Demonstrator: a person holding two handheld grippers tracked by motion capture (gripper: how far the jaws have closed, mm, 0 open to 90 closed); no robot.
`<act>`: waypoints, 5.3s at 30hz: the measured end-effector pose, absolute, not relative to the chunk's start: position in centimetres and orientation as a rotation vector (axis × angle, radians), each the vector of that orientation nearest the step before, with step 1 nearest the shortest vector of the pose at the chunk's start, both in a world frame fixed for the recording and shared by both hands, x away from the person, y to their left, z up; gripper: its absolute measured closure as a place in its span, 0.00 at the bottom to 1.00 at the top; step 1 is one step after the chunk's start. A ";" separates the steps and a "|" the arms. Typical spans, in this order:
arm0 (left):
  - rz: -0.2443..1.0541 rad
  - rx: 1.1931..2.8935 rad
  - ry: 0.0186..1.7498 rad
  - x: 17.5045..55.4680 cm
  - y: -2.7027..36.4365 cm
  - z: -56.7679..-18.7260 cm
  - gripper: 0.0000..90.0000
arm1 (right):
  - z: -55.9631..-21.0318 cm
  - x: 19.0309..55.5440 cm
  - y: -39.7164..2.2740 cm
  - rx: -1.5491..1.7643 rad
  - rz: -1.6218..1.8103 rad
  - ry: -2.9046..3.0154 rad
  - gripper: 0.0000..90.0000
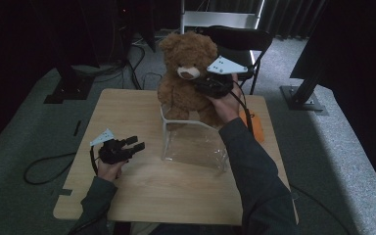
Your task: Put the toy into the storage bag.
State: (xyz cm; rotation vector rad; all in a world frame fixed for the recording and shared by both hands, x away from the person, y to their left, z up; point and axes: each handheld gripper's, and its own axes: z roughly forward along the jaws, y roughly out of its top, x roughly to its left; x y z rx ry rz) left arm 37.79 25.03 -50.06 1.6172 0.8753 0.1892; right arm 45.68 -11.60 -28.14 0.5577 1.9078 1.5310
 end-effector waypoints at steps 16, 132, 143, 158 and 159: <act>0.188 1.614 0.878 37.8 25.0 -50.1 0.45 | -29.6 46.2 -11.5 0.542 1.512 2.012 0.54; 0.205 1.603 0.890 38.5 24.7 -49.7 0.46 | -33.6 50.9 -8.1 0.697 1.037 2.312 0.14; 0.202 1.603 0.890 38.5 24.7 -49.8 0.46 | -33.7 51.2 -8.3 0.721 1.004 2.280 0.12; 0.202 1.605 0.890 38.5 24.6 -49.9 0.46 | -33.8 51.3 -9.3 0.769 1.071 2.383 0.11; 0.202 1.604 0.890 38.4 24.6 -49.8 0.46 | -33.7 51.3 -9.3 0.772 1.069 2.376 0.11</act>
